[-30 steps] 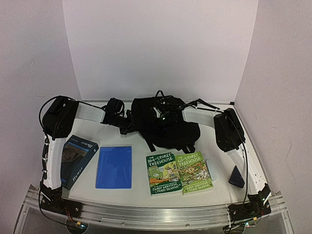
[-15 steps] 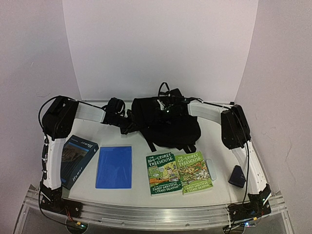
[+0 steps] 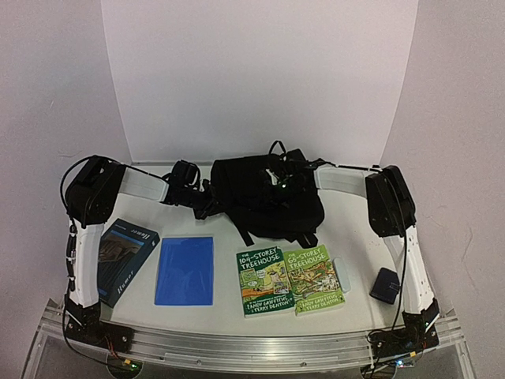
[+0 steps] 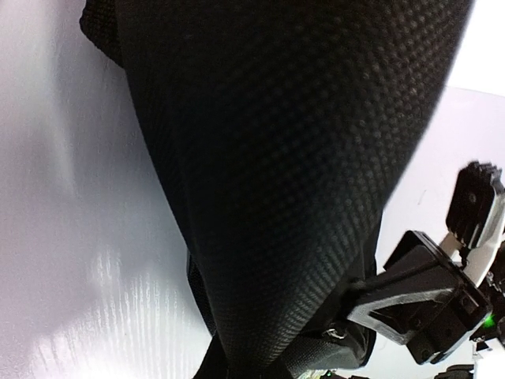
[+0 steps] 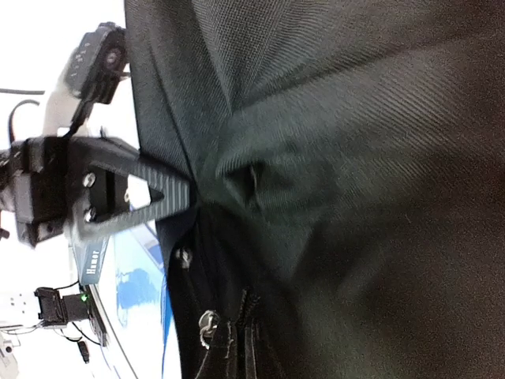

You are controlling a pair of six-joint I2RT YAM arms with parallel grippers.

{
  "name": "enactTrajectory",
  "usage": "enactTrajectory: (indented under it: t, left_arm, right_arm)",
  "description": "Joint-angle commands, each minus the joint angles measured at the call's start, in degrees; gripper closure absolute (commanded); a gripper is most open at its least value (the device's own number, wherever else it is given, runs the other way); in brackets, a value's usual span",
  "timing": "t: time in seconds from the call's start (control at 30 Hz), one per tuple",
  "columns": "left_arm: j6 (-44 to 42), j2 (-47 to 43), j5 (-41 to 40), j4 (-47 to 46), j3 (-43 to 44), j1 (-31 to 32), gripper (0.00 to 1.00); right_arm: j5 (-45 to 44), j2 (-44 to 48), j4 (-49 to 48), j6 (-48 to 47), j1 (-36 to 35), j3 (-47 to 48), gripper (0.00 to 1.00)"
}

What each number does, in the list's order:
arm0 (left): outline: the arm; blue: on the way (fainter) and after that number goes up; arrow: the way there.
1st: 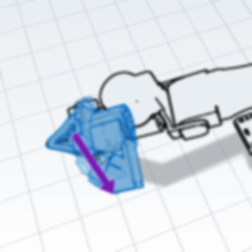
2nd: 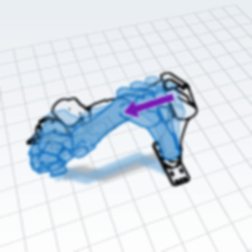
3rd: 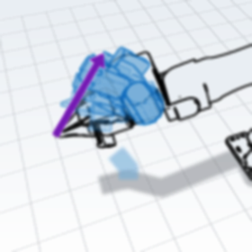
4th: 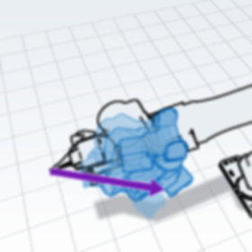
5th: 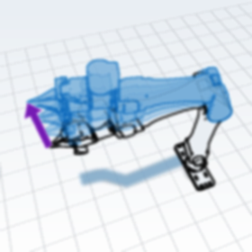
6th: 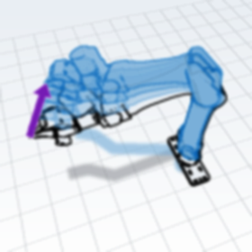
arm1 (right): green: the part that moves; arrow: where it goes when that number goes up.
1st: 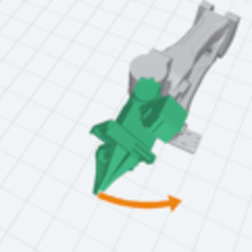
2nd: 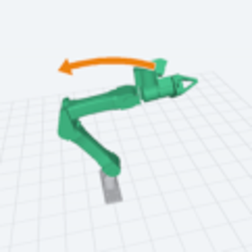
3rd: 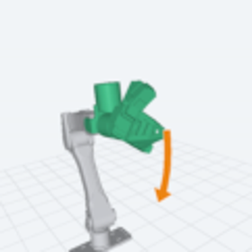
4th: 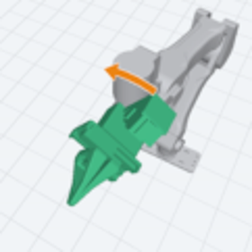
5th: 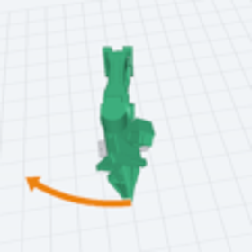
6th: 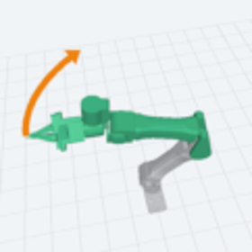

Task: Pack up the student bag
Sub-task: Unzip the student bag at the center of the board.

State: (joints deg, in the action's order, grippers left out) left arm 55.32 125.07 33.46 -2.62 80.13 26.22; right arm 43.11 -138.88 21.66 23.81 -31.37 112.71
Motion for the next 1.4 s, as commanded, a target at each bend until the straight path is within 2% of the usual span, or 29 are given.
enactTrajectory:
  t: [0.0, 0.37, 0.53, 0.6, 0.67, 0.83, 0.87, 1.0, 1.1, 1.23, 1.3, 1.37]
  left_arm:
    - [1.3, -3.4, -3.2, 0.4, -0.1, -3.7, 1.0]
    - [-1.1, -2.5, -2.9, 5.7, 1.2, -8.3, 1.0]
    - [-3.1, -1.4, -1.3, 8.4, 3.8, -10.0, 1.0]
    - [-6.7, -0.9, 0.1, 11.4, 6.6, -10.1, 0.97]
    - [-9.8, -1.3, 1.2, 15.4, 9.2, -10.0, 0.86]
    - [-12.8, -9.3, 0.5, 18.1, 6.4, -8.1, 0.31]
    - [-12.9, -11.0, -0.3, 18.8, 5.5, -7.3, 0.24]
    - [-12.7, -14.3, -2.4, 22.5, 4.0, -2.3, 0.08]
    - [-9.7, -13.8, -3.1, 22.1, 4.2, 1.1, 0.01]
    - [-6.5, -10.1, -2.8, 21.8, 7.3, 3.4, 0.01]
    - [-5.9, -7.9, -2.2, 22.4, 8.9, 4.1, 0.04]
    - [-5.4, -6.4, -1.4, 22.7, 9.7, 4.3, 0.12]
  right_arm:
    - [-1.4, 8.9, 0.8, -2.6, 4.6, -3.0, 1.0]
    - [-2.9, 20.1, 3.3, -6.3, 10.1, -15.1, 1.0]
    - [-5.2, 21.0, 3.7, -8.4, 11.3, -18.4, 1.0]
    - [-3.8, 19.9, 3.4, -7.3, 11.2, -17.4, 1.0]
    - [-2.7, 18.7, 3.4, -6.2, 10.5, -14.9, 1.0]
    - [-0.6, 17.0, 2.8, -4.8, 7.5, -11.7, 1.0]
    - [-0.3, 16.6, 2.6, -4.3, 6.7, -11.2, 1.0]
    - [0.4, 15.6, 1.4, -2.9, 4.1, -10.4, 1.0]
    - [0.7, 15.1, 0.6, -2.0, 2.7, -10.1, 1.0]
    - [1.0, 14.8, -0.1, -0.8, 1.7, -9.3, 1.0]
    - [1.1, 14.6, -0.3, -0.4, 1.4, -8.8, 1.0]
    - [1.1, 14.7, -0.4, -0.4, 1.3, -9.0, 1.0]
